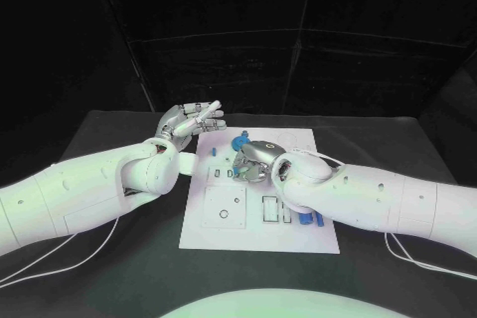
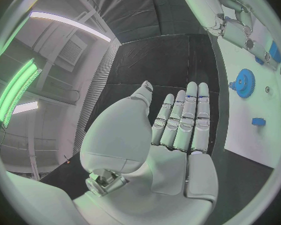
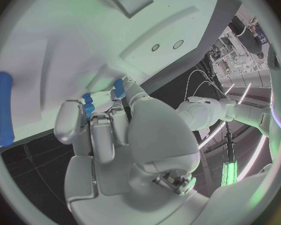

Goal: Assemble the parts on the task board

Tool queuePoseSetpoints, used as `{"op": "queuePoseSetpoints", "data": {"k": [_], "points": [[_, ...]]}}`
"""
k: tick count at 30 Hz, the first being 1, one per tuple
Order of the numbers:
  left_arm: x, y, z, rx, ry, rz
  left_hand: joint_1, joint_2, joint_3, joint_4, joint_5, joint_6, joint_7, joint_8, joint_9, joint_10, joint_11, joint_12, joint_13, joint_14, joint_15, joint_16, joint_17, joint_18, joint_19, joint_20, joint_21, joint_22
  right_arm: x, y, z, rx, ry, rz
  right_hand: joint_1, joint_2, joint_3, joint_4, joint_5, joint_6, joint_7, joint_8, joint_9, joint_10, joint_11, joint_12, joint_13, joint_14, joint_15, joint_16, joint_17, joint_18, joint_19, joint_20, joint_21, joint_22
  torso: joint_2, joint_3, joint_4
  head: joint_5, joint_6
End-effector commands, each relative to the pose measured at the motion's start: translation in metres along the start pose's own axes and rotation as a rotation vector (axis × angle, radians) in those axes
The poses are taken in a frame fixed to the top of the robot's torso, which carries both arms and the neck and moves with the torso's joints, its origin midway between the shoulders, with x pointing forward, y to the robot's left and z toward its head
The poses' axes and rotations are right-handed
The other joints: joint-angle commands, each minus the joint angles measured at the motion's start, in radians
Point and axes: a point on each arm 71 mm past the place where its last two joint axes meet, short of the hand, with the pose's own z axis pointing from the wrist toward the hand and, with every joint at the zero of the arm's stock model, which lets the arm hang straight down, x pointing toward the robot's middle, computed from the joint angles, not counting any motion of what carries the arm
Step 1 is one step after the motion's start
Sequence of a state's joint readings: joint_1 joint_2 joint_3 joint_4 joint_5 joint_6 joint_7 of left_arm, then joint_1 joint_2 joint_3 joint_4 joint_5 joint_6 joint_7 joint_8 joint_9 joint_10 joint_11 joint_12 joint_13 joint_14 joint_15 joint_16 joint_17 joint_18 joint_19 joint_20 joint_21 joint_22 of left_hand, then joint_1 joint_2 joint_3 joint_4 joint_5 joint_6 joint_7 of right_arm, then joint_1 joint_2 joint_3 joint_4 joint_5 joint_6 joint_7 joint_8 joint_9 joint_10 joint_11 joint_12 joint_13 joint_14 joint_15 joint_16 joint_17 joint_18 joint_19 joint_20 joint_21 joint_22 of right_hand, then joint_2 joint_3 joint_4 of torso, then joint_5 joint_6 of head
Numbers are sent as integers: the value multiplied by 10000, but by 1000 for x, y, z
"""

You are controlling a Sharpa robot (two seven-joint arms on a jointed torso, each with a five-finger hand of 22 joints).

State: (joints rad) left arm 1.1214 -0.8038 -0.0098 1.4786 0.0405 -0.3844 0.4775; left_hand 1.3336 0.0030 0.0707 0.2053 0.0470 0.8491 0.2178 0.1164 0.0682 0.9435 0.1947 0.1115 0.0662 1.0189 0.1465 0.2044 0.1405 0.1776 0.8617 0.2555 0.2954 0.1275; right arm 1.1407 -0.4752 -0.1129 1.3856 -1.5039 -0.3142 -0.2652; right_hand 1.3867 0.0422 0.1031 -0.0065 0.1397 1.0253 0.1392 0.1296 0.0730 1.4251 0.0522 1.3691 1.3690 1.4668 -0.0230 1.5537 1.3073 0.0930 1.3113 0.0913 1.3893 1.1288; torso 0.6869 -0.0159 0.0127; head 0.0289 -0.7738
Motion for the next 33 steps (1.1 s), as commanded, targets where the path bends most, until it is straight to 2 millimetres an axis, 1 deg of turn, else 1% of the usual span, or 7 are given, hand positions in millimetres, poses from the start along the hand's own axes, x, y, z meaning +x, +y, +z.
{"op": "queuePoseSetpoints", "data": {"k": [1,7,16,27,33], "points": [[2,-2,0,105,127,-3,-4,94,1,-80,-1,82,297,-43,2,64,7,23,9,76,5,-3,9,37,74,2,-58,-15,7,-2,-1,188,491,-229,-67,-46,43,-33,-15,-43,38,-66,-20,-24,49,-61,156,948,89,8,2239,-34,-44,32,-66,-11,0,-3,6,0,-1],[2,-2,0,106,125,-2,-4,94,1,-80,-1,82,297,-43,2,64,7,23,9,76,5,-3,9,37,74,2,-58,-15,7,-2,-1,226,468,-248,-170,-165,23,-14,-21,-136,81,-142,-39,-74,89,-122,106,943,124,-2,2219,-27,-65,65,-87,-46,1,-1,3,10,-11],[1,-2,1,105,121,0,-1,98,-3,-87,-1,83,300,-49,0,67,8,16,6,76,5,-9,10,36,77,0,-60,-17,6,-2,-1,246,316,-215,-397,-410,-85,68,66,-315,149,-256,-54,-128,153,-179,59,935,181,-17,2188,-18,-95,120,-119,-96,3,-1,4,6,-15],[2,-2,1,102,123,-1,-1,98,-3,-87,-1,83,300,-49,0,67,8,16,6,76,5,-9,10,36,77,0,-60,-17,4,-3,-1,375,30,-135,-578,-497,-159,190,39,-488,194,-332,-53,-181,200,-234,8,921,224,-43,2130,0,-144,164,-166,-183,-3,-1,2,-9,-15],[1,-2,1,100,128,-4,-2,103,-4,-88,-1,82,302,-53,-1,67,9,12,4,76,6,-11,11,35,78,-1,-61,-18,2,-3,-1,365,-273,-44,-675,-640,-254,280,-25,-844,261,-481,-67,-447,262,-563,-284,916,274,-54,2112,16,-197,210,-219,-274,-1,-2,3,-18,-14]]}}
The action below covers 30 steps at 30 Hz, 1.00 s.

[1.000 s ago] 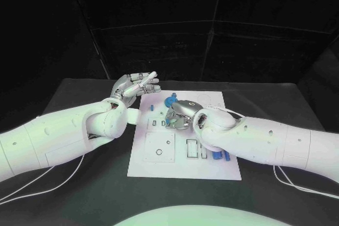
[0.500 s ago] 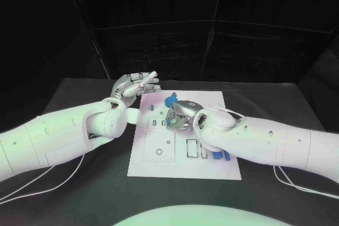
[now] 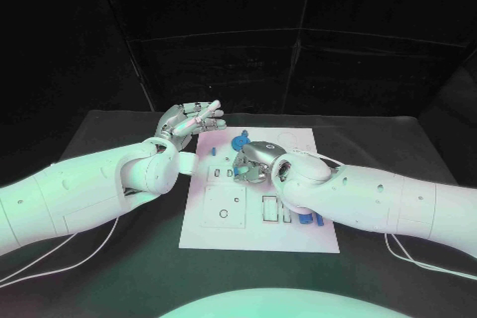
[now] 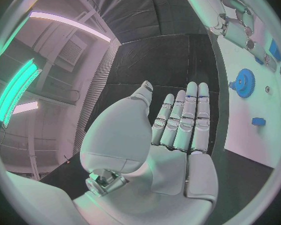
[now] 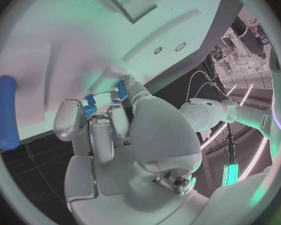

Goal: Assemble the parts on the task board

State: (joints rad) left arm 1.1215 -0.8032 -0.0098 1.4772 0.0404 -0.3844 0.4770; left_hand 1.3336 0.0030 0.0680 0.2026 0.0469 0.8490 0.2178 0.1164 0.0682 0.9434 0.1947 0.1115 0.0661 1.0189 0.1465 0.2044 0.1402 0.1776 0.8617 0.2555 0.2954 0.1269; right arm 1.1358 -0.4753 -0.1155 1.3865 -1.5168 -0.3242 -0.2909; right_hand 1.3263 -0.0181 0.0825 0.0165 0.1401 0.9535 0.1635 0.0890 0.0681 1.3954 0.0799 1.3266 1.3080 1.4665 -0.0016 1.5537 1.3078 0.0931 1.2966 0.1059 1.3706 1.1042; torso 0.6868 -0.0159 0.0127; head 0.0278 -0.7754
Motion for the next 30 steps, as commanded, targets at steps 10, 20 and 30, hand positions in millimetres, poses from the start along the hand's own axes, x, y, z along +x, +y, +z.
{"op": "queuePoseSetpoints", "data": {"k": [10,20,30], "points": [[1,-2,1,110,135,-8,1,124,24,-67,0,105,278,-52,0,92,-2,13,5,77,4,-19,17,34,82,-3,-65,-15,-4,1,-2,-154,-722,236,-172,-276,-271,229,195,-590,128,-181,-8,-476,87,-512,-35,908,147,-75,2069,33,-106,143,-98,-131,-2,3,-1,-12,2],[-1,-1,1,78,113,3,10,160,23,-83,-1,148,251,-50,3,136,-24,12,5,114,-14,-16,29,40,109,-14,-61,-16,-8,3,-16,-941,-962,609,-162,-406,-363,272,227,-639,141,-152,5,-459,102,-475,-22,908,164,-75,2072,34,-103,162,-103,-133,-10,-2,-14,-19,31],[-5,0,2,-41,125,666,-96,176,-152,-131,2,552,80,9,30,671,-253,120,62,1248,-351,586,373,70,1109,-321,456,203,-17,1,-38,-1726,-1373,976,-162,-444,-394,295,226,-644,142,-139,9,-427,105,-431,10,914,167,-65,2096,30,-89,167,-95,-112,-14,9,15,-28,79]]}}
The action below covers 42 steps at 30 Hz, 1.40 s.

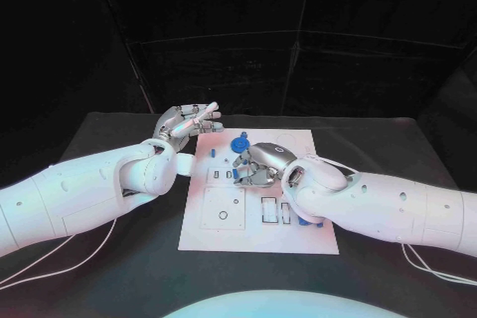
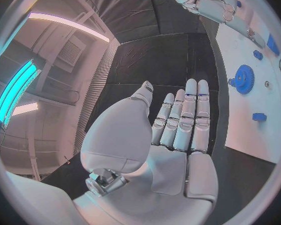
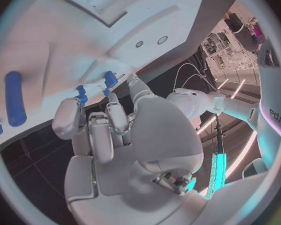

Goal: Assemble the parts on the task board

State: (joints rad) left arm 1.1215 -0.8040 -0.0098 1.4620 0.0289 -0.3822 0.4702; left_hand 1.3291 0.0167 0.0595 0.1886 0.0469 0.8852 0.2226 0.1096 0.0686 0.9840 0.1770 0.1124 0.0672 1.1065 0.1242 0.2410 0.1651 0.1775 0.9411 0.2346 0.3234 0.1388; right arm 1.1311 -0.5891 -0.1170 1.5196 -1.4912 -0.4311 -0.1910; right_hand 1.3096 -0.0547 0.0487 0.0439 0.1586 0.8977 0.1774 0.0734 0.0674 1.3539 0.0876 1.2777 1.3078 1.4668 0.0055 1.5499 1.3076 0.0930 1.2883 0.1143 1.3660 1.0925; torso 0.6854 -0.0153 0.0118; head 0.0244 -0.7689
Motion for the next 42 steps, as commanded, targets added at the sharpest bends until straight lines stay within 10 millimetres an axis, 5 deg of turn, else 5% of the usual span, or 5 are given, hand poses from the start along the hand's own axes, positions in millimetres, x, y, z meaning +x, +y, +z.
{"op": "queuePoseSetpoints", "data": {"k": [1,9,19,27,42], "points": [[0,-1,0,-81,227,665,-96,26,-112,19,2,332,-14,124,38,497,-164,206,94,688,-225,413,242,68,568,-212,322,152,-10,4,-8,-774,-588,361,5,-78,-56,20,42,-87,3,17,16,-11,28,58,11,911,97,-27,2098,31,-6,84,-48,5,1,-1,19,15,19],[0,2,-1,-1068,1440,3019,-434,-155,-523,108,32,711,-442,325,47,1867,-730,1181,625,3176,-1005,3321,2151,63,2823,-1074,2237,1168,-45,-15,-32,-650,-675,1467,165,88,-28,113,187,63,-39,182,66,-78,-5,-9,-83,847,78,-145,1851,101,-213,82,-218,-339,-22,-11,21,35,96],[7,-4,1,-3702,3344,6825,-1091,-58,-1518,804,-40,1418,-1299,2019,990,2460,-1536,6540,4686,4521,-1771,12963,13511,-816,4734,-1810,8939,8654,-96,-55,-53,566,-950,4026,367,273,9,109,423,236,-101,383,102,-115,-67,-42,-145,791,20,-260,1631,152,-364,31,-371,-613,-174,47,-7,90,75],[17,-5,8,-5474,3853,9380,-1647,369,-2306,999,30,1110,-1421,3160,1870,2487,-1702,9855,8227,4642,-1870,13298,14057,-1151,5369,-1918,10428,10857,-109,-73,-54,1111,-1323,4580,409,354,-1,132,518,271,-124,483,105,-298,-94,-272,-364,676,-13,-489,1206,236,-629,-2,-626,-1077,-281,101,-7,110,22],[50,6,31,-6771,4037,11378,-1512,699,-2572,962,10,704,-1408,3609,2298,1991,-1707,9712,7981,4642,-1872,13298,14057,-1170,5419,-1945,10509,11005,-110,-78,-47,1319,-1359,4659,420,365,-12,137,545,267,-129,510,103,-342,-102,-331,-422,645,-21,-558,1089,257,-695,-11,-700,-1199,-281,91,-27,178,-3]]}}
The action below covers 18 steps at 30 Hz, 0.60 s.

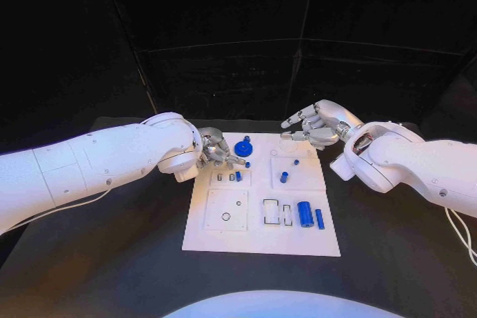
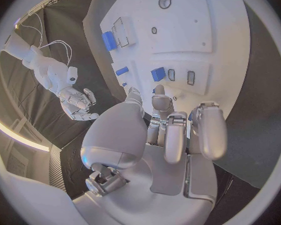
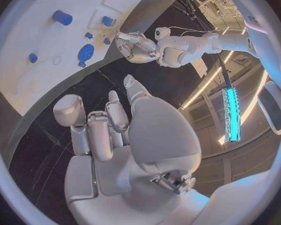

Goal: Assemble the parts on the task board

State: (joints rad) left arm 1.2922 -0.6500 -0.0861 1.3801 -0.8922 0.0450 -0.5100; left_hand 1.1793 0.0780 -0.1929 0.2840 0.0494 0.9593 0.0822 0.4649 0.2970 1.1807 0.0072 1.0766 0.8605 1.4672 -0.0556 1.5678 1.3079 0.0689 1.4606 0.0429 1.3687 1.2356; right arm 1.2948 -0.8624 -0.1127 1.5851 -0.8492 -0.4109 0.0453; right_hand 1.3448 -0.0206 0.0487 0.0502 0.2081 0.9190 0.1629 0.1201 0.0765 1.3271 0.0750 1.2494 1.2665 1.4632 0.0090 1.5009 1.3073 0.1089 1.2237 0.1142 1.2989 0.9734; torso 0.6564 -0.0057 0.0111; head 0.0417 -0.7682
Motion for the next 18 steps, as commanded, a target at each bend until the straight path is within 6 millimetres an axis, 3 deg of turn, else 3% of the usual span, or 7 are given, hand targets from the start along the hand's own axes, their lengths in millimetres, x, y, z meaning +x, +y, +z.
{"op": "queuePoseSetpoints", "data": {"k": [1,18], "points": [[0,-1,3,-773,71,748,-18,87,-80,17,-15,-45,-8,94,45,42,-10,102,87,1036,-75,30,2629,-89,233,-28,75,67,0,1,2,-26,78,195,68,24,-12,75,49,54,16,44,12,-73,24,-47,-9,681,-56,-67,1091,98,-49,-10,-30,-9,11,-3,-9,-5,-13],[5,-18,15,-1343,347,1372,-215,92,-450,56,-16,-158,-45,436,338,122,-38,308,325,1036,-92,30,2629,-116,281,-37,187,253,1,-1,6,87,147,170,63,26,-28,87,74,46,13,63,10,-91,21,-73,-36,667,-62,-104,1036,110,-87,-16,-79,-84,15,-10,7,-40,-137]]}}
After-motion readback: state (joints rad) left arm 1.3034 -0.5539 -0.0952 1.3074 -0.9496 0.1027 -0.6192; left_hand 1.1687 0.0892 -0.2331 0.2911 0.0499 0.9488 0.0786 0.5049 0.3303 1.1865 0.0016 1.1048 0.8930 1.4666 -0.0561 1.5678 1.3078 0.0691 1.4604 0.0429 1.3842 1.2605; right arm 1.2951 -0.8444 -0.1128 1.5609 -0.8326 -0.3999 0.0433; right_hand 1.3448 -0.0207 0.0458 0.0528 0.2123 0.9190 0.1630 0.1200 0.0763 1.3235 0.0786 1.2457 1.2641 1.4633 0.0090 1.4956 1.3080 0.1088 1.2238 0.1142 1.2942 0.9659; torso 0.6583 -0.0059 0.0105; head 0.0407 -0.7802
